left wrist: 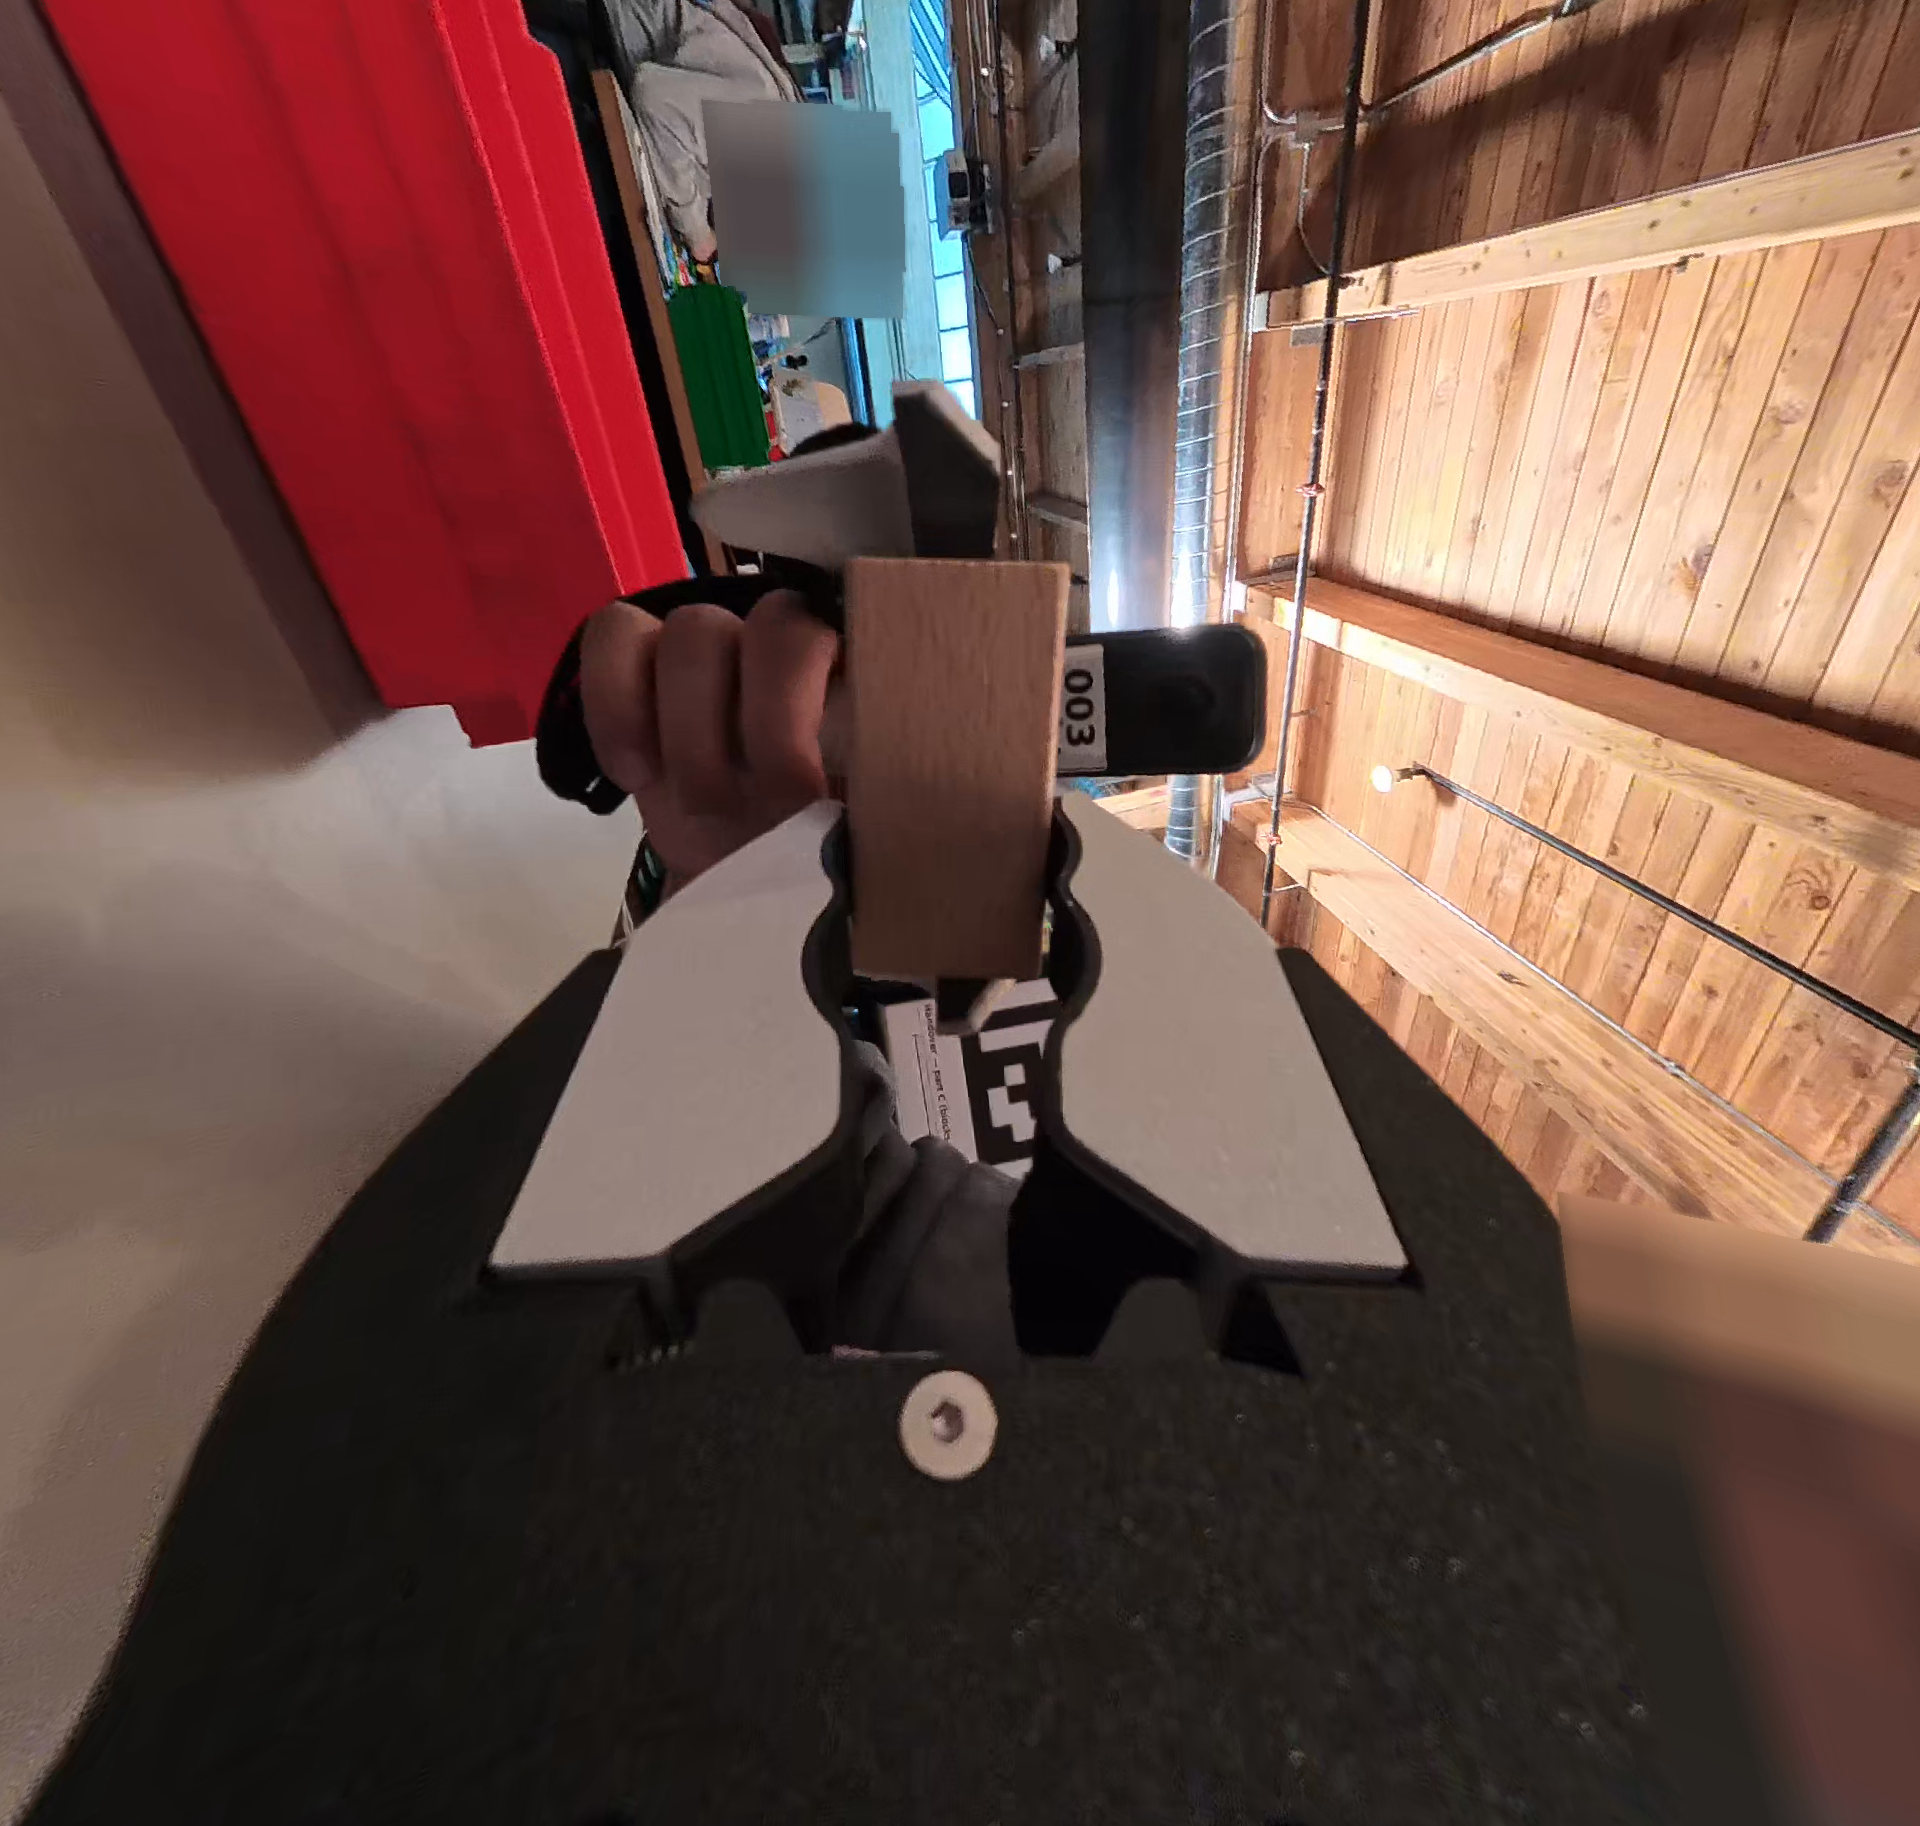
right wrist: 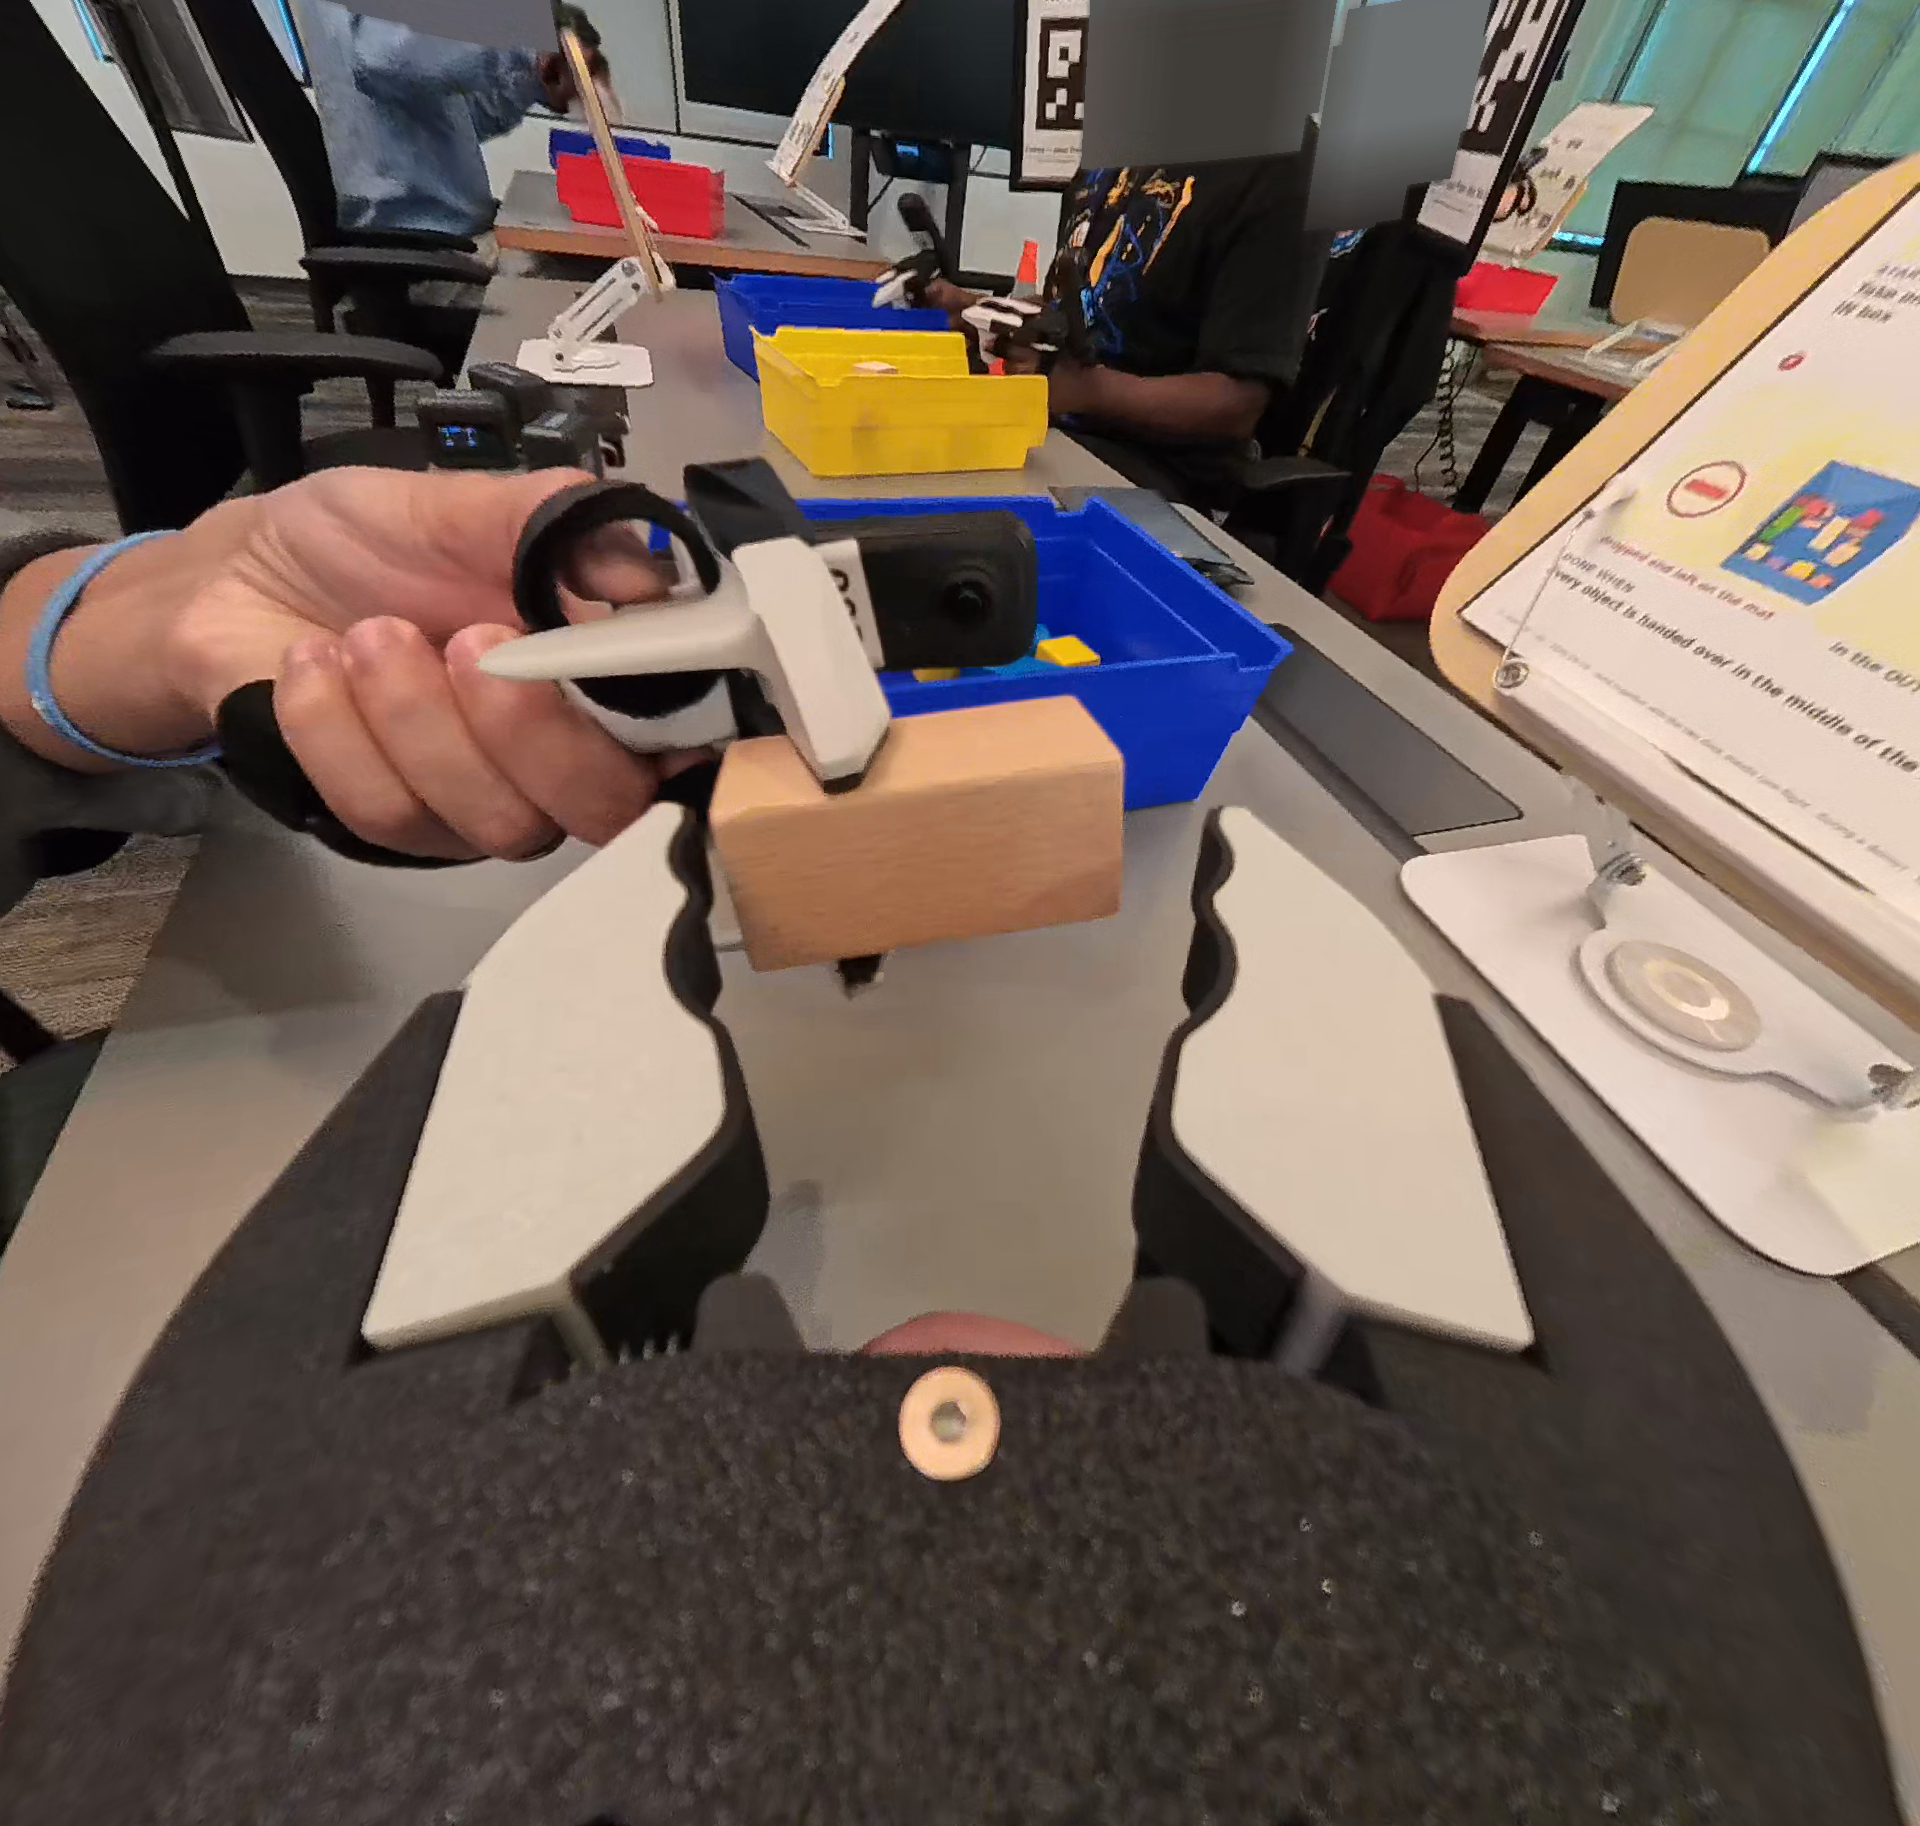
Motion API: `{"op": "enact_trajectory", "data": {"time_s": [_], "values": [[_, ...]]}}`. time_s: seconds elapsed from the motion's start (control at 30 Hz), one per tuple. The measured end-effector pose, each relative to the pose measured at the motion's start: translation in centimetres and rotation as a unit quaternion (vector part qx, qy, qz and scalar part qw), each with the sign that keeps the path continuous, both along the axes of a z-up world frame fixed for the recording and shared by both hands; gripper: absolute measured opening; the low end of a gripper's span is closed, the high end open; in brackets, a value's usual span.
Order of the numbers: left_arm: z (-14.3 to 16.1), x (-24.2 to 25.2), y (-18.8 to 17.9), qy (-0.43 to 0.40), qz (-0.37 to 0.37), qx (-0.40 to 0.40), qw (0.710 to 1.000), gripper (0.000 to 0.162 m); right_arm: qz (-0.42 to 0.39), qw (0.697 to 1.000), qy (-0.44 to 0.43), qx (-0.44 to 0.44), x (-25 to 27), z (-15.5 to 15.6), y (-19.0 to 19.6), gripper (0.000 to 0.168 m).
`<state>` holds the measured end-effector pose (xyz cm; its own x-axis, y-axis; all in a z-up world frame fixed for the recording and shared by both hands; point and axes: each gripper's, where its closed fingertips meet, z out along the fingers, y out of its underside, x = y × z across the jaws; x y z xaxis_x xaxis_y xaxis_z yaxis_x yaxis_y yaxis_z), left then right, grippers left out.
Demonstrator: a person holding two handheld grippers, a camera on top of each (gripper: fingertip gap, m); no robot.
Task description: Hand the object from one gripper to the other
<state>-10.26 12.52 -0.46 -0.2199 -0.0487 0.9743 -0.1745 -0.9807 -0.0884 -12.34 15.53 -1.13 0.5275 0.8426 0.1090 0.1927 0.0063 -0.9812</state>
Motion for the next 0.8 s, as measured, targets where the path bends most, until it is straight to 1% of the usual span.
{"op": "enact_trajectory", "data": {"time_s": [0.03, 0.07, 0.17, 0.2, 0.27, 0.3, 0.37, 0.43, 0.53, 0.6, 0.67, 0.73, 0.77, 0.8], "values": [[0.0, 0.1, -0.1, -0.003, -0.003, -0.003, 1.000, 0.033, 0.009, 1.000, -0.006, -0.002, -0.1, -0.2, -0.2, 0.078], [0.0, 0.1, -0.2, -0.011, -0.007, -0.011, 1.000, 0.033, 0.011, 1.000, -0.003, 0.002, -0.2, -0.1, -0.5, 0.072], [0.1, -0.3, -0.5, -0.024, -0.014, -0.012, 1.000, 0.033, 0.011, 1.000, -0.010, 0.002, -0.3, -0.2, -0.7, 0.072], [0.2, -0.5, -0.5, -0.029, -0.010, -0.001, 1.000, 0.038, 0.010, 1.000, -0.010, 0.006, -0.3, 0.0, -0.8, 0.072], [-0.5, -1.2, -0.9, -0.015, 0.004, 0.051, 0.999, 0.060, 0.011, 1.000, -0.010, 0.002, -0.1, 0.1, -1.0, 0.072], [-1.1, -1.7, -1.2, 0.000, 0.011, 0.081, 0.997, 0.064, 0.011, 1.000, -0.007, 0.001, 0.1, 0.3, -1.1, 0.072], [-1.8, -3.1, -2.5, 0.004, 0.012, 0.112, 0.994, 0.071, 0.000, 1.000, -0.005, 0.004, 1.1, 0.9, -1.0, 0.071], [-2.5, -4.9, -4.6, -0.012, 0.010, 0.134, 0.991, 0.070, -0.025, 1.000, 0.000, 0.003, 3.0, 1.8, -0.7, 0.072], [-5.3, -6.9, -7.1, 0.026, 0.031, 0.181, 0.983, 0.067, -0.092, 0.996, 0.011, 0.004, 7.6, 3.9, 0.3, 0.072], [-7.7, -7.6, -9.1, 0.073, 0.014, 0.224, 0.972, 0.065, -0.157, 0.988, 0.014, -0.003, 11.7, 5.1, 1.1, 0.072], [-9.5, -8.1, -10.3, 0.114, 0.004, 0.267, 0.957, 0.061, -0.239, 0.970, 0.004, -0.030, 16.7, 5.3, 2.0, 0.072], [-10.1, -8.1, -10.6, 0.134, 0.003, 0.284, 0.949, 0.058, -0.335, 0.938, -0.034, -0.088, 22.1, 3.7, 2.4, 0.072], [-9.9, -8.0, -10.8, 0.129, 0.000, 0.282, 0.951, 0.058, -0.388, 0.911, -0.062, -0.128, 24.9, 2.3, 2.3, 0.072], [-9.7, -7.9, -10.9, 0.122, -0.005, 0.276, 0.953, 0.057, -0.423, 0.885, -0.092, -0.172, 27.2, 0.6, 1.9, 0.072]]}}
